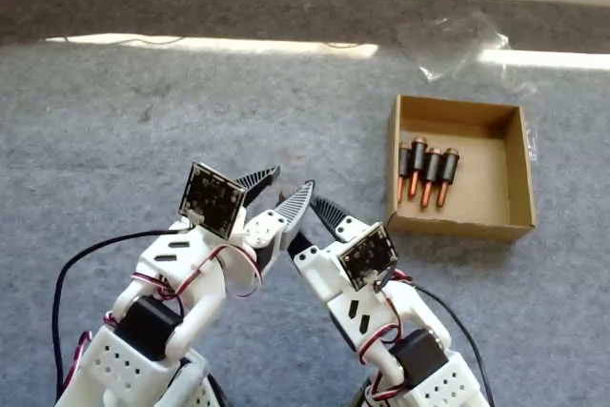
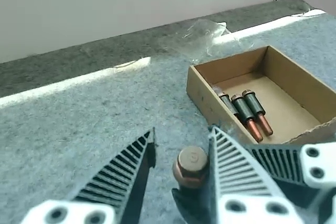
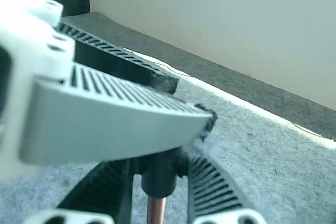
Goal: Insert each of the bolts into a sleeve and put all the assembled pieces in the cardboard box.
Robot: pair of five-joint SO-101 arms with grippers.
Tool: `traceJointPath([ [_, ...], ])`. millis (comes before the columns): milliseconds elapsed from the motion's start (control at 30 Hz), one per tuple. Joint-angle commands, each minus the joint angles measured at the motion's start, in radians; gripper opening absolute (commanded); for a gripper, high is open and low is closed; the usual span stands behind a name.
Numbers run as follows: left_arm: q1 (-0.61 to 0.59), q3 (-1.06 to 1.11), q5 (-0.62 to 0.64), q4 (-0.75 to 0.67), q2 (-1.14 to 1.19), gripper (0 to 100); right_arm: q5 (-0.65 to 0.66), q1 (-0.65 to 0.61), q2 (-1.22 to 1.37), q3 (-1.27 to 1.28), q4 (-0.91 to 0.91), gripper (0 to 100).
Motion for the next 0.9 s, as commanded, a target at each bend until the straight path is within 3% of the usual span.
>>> traceJointPath([
  [0, -0.022, -0.07, 0.008, -0.049, -0.015, 16, 0.017, 0.015, -0.012, 0.134, -0.007, 0.4],
  [167, -0.047, -0.206, 0.005, 0.046, -0.015, 16, 0.018, 0.016, -0.012, 0.134, -0.007, 0.4],
  [367, -0.242, -0.32, 0.003, 0.187, -0.015, 12, 0.018, 0.018, -0.012, 0.134, -0.002, 0.4],
  [533, -0.367, -0.318, -0.124, 0.212, -0.015, 0, 0.018, 0.019, -0.01, 0.134, 0.008, 0.4],
  [733, -0.453, -0.306, -0.172, 0.31, -0.015, 1, 0.02, 0.028, -0.012, 0.122, 0.074, 0.4],
  [867, -0.515, -0.286, -0.169, 0.345, -0.025, 0, 0.02, 0.111, -0.012, 0.071, 0.079, 0.4],
])
